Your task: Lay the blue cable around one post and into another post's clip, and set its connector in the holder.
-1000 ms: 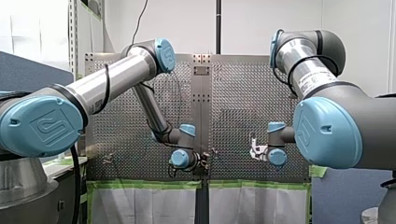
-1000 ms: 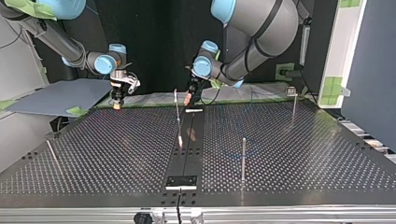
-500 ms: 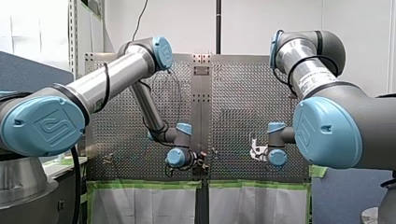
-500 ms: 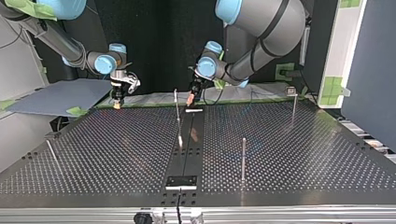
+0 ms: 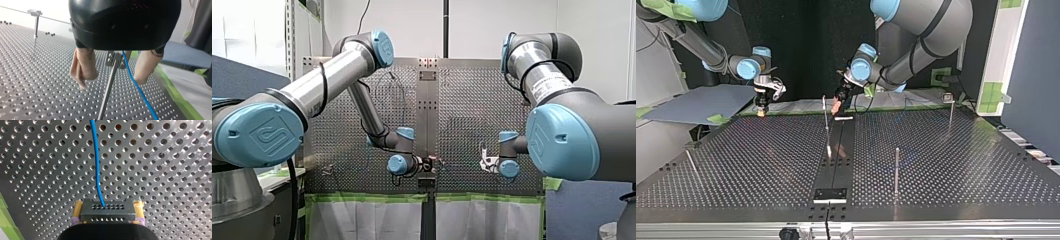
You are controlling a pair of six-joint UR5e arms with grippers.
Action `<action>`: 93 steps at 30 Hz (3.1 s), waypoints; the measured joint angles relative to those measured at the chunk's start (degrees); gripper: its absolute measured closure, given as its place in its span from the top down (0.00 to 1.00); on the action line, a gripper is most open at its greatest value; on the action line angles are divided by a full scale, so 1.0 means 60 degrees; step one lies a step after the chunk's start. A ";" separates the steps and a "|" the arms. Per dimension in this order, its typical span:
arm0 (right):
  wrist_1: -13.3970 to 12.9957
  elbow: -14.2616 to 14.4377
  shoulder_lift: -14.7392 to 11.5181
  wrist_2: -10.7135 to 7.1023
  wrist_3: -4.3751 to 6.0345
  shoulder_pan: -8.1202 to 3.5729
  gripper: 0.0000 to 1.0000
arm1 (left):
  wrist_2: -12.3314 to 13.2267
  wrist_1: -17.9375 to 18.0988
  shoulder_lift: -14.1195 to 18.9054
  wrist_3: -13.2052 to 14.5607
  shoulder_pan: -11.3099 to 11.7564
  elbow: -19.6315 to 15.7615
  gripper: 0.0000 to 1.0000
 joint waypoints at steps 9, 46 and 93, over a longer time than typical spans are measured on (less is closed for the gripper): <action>0.0001 -0.0013 0.0000 -0.0007 0.0008 -0.0005 0.00 | 0.0366 -0.0415 0.0002 0.0275 0.0077 -0.0003 1.00; 0.0161 -0.0015 0.0001 -0.0001 0.0006 -0.0005 0.00 | 0.1006 -0.0691 0.0611 0.0419 0.0040 -0.0545 1.00; 0.0251 -0.0015 0.0007 0.0024 0.0032 -0.0053 0.00 | 0.0651 -0.1072 0.0849 0.0547 0.0181 -0.0661 1.00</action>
